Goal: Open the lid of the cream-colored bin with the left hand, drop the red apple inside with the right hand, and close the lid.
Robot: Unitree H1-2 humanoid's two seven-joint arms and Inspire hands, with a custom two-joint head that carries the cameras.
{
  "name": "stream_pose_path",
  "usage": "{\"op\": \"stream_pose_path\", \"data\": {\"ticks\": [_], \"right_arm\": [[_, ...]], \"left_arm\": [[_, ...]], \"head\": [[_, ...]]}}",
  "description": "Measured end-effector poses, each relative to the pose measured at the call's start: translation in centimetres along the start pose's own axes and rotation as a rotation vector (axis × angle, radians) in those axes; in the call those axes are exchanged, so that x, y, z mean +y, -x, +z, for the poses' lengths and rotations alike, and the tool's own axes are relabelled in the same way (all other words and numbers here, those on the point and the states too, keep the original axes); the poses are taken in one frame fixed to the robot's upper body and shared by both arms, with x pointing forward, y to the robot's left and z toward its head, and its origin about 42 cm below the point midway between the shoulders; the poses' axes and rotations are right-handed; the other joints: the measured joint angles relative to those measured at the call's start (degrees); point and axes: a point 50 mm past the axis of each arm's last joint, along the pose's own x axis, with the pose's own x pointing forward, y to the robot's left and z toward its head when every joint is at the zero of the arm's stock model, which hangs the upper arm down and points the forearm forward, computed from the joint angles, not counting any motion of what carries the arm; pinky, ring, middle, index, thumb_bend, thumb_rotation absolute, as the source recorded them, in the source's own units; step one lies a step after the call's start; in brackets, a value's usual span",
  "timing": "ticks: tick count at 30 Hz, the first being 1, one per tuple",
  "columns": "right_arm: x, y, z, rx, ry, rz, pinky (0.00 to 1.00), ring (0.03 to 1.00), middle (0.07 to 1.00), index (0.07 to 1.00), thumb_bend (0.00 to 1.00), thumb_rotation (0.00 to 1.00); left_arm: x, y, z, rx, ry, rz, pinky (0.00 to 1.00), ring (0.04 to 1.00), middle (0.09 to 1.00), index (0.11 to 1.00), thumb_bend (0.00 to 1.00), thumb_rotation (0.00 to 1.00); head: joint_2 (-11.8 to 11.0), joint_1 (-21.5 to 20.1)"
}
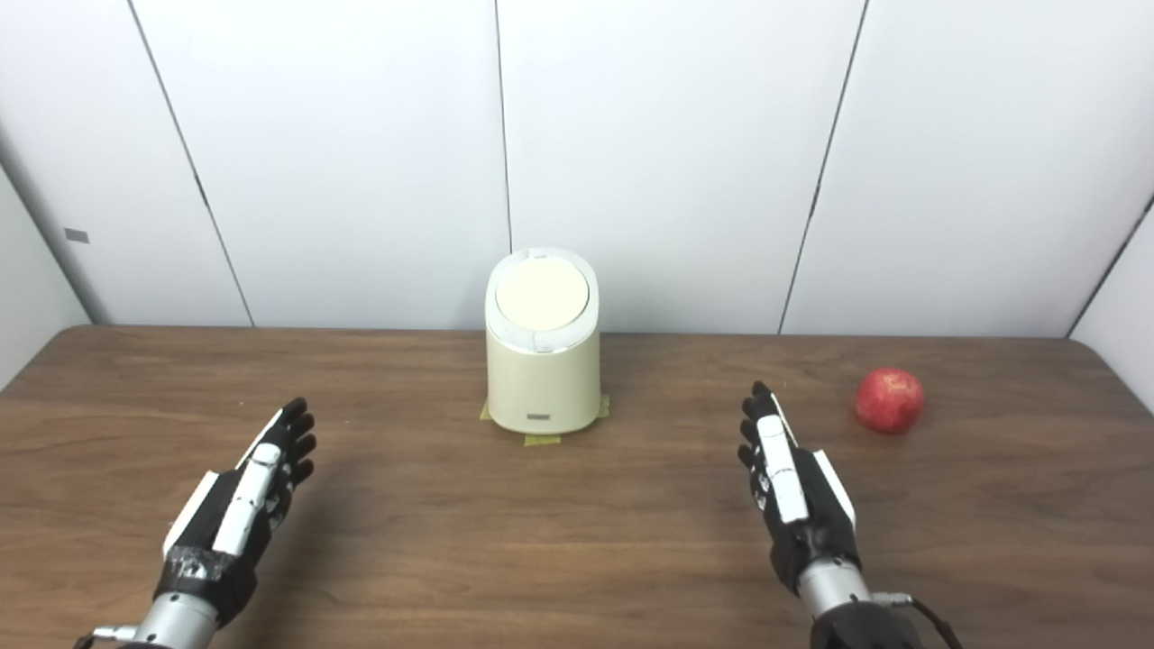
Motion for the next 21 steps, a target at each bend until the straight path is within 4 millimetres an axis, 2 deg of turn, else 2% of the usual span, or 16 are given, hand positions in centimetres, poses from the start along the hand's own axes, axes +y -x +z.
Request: {"op": "stream_pose_path", "data": {"ticks": [7,21], "right_arm": [[-0.03,0.00,0.01,0.000,0.006,0.000,0.98,1.000,1.000,1.000,0.64,0.95],[-0.14,0.01,0.05,0.000,0.012,0.003,0.97,1.000,1.000,1.000,0.63,0.96]], "left_arm": [[0.02,-0.01,-0.02,-0.001,-0.001,-0.001,1.00,1.000,1.000,1.000,0.48,0.93],[-0.02,-0.01,-0.02,-0.001,0.000,0.005,1.00,1.000,1.000,1.000,0.48,0.85]], "head": [[0.0,0.0],[-0.8,-0.7]]}}
